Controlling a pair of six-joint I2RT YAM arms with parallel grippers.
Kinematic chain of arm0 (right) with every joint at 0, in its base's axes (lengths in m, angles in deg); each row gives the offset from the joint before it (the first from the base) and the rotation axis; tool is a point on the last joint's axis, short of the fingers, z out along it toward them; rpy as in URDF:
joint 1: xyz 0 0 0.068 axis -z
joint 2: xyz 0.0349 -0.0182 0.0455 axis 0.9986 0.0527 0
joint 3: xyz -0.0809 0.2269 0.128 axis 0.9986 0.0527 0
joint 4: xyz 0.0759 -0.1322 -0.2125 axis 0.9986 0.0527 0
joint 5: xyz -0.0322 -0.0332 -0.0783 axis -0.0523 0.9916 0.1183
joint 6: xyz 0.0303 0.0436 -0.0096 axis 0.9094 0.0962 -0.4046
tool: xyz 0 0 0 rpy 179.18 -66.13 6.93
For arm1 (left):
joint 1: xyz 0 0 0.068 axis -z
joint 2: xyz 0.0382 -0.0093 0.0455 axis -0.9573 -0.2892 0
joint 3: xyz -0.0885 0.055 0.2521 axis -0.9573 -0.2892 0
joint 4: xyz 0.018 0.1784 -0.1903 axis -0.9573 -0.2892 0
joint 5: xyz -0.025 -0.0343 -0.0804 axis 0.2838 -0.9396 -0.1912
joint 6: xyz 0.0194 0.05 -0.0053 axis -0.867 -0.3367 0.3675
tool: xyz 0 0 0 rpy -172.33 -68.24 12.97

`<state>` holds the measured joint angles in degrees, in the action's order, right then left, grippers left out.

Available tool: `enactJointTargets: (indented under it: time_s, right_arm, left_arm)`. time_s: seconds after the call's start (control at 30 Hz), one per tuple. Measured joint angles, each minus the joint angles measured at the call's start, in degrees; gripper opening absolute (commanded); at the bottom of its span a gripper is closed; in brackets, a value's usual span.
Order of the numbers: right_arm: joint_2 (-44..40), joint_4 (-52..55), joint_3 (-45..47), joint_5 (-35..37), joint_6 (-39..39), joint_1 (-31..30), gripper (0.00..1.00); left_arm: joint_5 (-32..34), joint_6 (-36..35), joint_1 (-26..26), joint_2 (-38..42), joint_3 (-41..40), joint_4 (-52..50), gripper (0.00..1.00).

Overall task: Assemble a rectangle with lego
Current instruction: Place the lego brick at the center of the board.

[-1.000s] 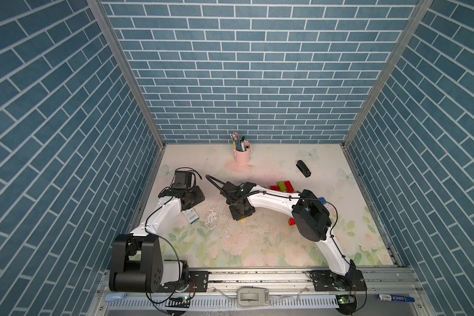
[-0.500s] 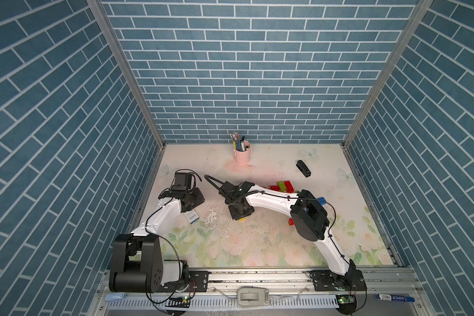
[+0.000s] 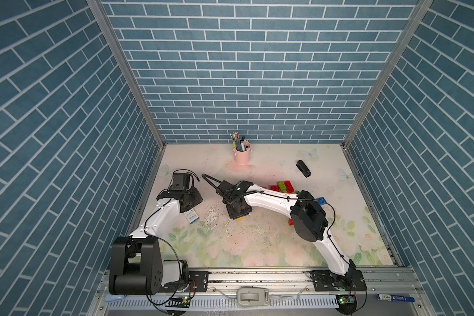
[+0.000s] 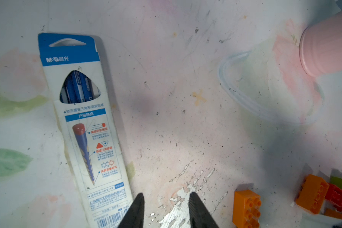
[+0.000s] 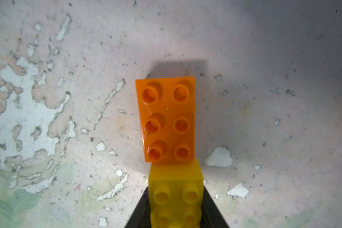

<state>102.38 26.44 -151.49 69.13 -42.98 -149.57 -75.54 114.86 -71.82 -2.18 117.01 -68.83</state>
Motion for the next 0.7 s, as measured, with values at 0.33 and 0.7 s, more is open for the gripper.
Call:
enactJointTargets:
  time_s: [0.33,0.7]
  right_arm:
    - [1.8,0.2,-1.3,0.0,0.0,0.4,0.13]
    - [1.9,0.2,-1.3,0.3,0.0,1.3,0.14]
  left_arm:
    - [0.0,0.1,0.0,0.0,0.0,0.0,0.40]
    - [-0.1,0.1,0.0,0.0,0.0,0.1,0.40]
